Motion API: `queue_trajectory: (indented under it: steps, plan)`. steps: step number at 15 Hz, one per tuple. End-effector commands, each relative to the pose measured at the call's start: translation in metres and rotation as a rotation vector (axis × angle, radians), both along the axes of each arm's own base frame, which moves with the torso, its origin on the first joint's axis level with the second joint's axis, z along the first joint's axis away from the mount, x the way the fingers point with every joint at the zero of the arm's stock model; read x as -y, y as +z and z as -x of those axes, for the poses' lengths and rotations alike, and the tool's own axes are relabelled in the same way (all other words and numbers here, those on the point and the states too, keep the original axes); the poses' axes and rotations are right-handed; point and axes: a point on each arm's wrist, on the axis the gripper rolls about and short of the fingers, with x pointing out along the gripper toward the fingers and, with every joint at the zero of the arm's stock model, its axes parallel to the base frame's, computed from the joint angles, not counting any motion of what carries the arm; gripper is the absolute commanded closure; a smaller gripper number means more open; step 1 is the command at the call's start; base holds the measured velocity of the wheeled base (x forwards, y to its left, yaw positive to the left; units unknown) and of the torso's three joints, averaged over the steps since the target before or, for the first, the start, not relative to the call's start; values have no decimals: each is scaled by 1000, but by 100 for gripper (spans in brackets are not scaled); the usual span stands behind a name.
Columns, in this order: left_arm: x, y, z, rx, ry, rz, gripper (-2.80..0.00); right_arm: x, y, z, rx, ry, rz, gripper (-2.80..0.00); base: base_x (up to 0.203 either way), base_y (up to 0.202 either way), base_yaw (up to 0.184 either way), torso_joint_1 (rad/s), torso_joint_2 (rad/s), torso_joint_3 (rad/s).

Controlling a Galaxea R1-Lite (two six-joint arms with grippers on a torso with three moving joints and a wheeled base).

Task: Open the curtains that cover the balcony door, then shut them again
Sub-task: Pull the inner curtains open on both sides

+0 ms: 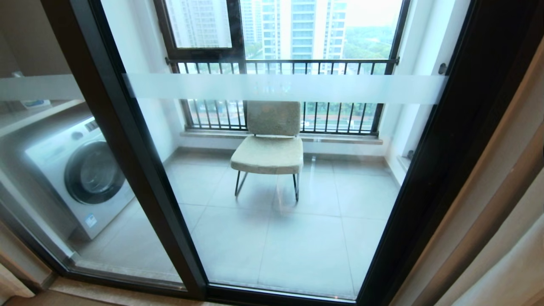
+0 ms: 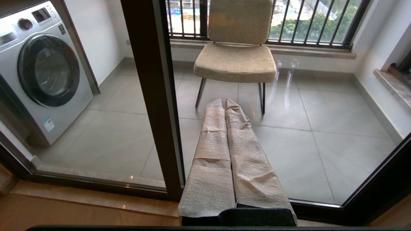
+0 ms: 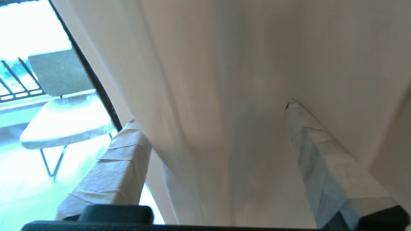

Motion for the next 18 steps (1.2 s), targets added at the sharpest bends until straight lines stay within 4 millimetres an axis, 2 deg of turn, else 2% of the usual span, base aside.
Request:
queue_trajectory:
  steps: [1, 3, 9, 11, 18]
  plan:
    - [0, 0, 0, 0, 0, 0, 0, -19, 4, 14, 13, 4, 16, -280, 0, 0, 0, 0, 0, 0]
    - [0, 0, 0, 0, 0, 0, 0, -36, -4, 27, -9, 5, -7, -280, 0, 0, 0, 0, 0, 0]
    - [0, 0, 0, 0, 0, 0, 0, -80, -48, 54, -121, 96, 2, -280, 0, 0, 0, 0, 0, 0]
    - [0, 0, 0, 0, 0, 0, 0, -90, -62, 59, -137, 153, 34, -280, 0, 0, 0, 0, 0, 0]
    - [0, 0, 0, 0, 0, 0, 0, -110, -93, 70, -153, 345, 78, -280, 0, 0, 0, 0, 0, 0]
